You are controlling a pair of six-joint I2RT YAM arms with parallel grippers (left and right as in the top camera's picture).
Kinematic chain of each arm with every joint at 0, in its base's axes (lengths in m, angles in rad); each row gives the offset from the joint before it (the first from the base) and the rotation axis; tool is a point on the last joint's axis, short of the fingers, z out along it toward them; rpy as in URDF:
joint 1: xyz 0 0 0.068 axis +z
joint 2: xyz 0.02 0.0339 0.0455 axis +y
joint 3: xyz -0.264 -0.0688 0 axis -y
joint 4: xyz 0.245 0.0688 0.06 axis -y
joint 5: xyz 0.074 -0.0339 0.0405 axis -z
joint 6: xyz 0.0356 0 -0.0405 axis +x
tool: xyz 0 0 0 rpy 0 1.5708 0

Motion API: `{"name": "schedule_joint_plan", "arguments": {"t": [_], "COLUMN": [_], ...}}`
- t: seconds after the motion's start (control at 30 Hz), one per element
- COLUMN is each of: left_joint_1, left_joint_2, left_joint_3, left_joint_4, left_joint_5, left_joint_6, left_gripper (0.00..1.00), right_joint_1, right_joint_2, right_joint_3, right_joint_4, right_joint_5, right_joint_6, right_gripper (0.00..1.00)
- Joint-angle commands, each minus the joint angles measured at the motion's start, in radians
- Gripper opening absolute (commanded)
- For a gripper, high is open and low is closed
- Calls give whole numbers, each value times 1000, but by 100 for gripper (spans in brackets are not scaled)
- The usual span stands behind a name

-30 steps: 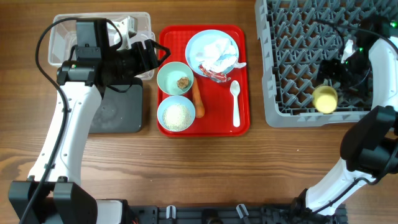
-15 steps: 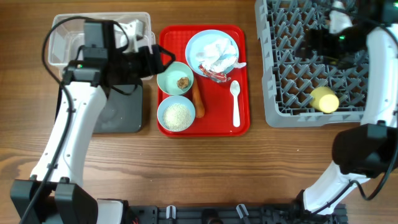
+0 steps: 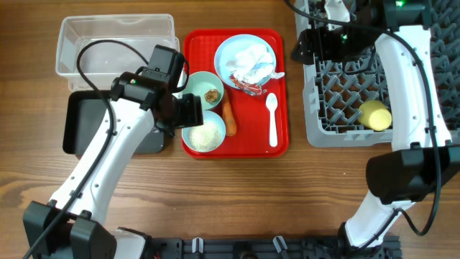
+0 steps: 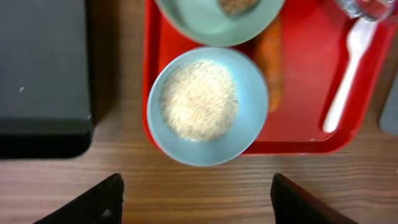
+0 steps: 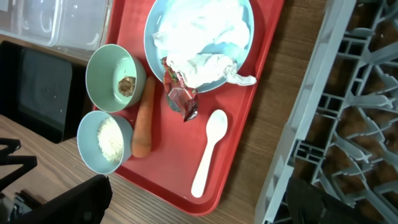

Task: Sort waste into correct bins and load items into the dishwasher rack
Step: 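Grasp the light-blue rice bowl with the left gripper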

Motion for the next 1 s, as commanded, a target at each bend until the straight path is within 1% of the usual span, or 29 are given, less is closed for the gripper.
{"name": "schedule_joint_plan", "arguments": {"t": [0.0, 0.17, 0.33, 0.43, 0.57, 0.67, 0.73, 0.83, 0.97], "left_joint_1": [-5, -12, -79, -128, -180, -214, -235, -254, -257], "left_joint_2": [8, 8, 10, 17, 56, 113, 163, 237, 319], "left_joint_3": [6, 6, 4, 4, 4, 4, 4, 4, 4], "left_joint_4": [-42, -42, 5, 55, 73, 81, 97, 122, 142], "left_joint_5": [-27, 0, -5, -8, -16, -27, -42, -54, -60], "left_joint_6": [-106, -106, -101, -54, -2, 35, 57, 56, 57], "left_gripper": [76, 75, 75, 75, 73, 68, 61, 51, 50], "right_joint_1": [19, 59, 63, 63, 63, 63, 63, 63, 63], "right_joint_2": [-25, -25, -25, -25, -25, -25, -25, -25, -25], "right_joint_3": [13, 13, 13, 13, 13, 13, 13, 13, 13], "right_joint_4": [5, 8, 24, 23, 23, 25, 24, 24, 23], "right_joint_5": [-23, -19, -14, 2, 10, 10, 21, 32, 39], "right_joint_6": [4, 2, 2, 2, 2, 1, 2, 2, 1], "right_gripper": [91, 90, 90, 89, 89, 89, 89, 89, 89]}}
